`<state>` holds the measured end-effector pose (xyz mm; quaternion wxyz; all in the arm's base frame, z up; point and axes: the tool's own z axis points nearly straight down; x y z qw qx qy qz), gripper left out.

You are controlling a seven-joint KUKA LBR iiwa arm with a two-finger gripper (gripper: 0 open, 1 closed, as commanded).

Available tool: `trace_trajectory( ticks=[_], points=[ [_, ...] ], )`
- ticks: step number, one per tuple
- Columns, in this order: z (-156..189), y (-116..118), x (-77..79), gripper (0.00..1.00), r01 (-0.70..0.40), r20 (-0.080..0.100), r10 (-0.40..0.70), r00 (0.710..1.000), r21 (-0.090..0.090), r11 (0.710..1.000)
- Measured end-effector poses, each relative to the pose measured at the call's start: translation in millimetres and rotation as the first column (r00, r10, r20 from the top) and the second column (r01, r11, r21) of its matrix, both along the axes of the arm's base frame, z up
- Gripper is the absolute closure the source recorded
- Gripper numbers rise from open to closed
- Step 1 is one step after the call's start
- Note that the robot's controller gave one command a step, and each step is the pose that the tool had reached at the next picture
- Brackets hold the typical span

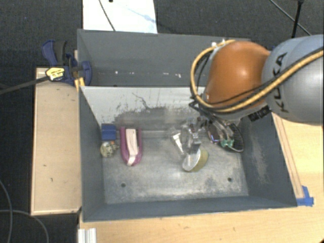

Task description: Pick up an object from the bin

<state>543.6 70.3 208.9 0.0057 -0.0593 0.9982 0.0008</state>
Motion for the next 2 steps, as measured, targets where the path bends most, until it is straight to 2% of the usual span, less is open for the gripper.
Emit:
trace_trajectory(
  ticks=[1,2],
  points=[
    [-66,-7,-49.2,1.00,0.529,-0.014,-0.529,0.849,-0.002,0.849],
    [-81,-7,-61.4,1.00,0.520,-0.013,-0.520,0.854,-0.002,0.854]
  ],
)
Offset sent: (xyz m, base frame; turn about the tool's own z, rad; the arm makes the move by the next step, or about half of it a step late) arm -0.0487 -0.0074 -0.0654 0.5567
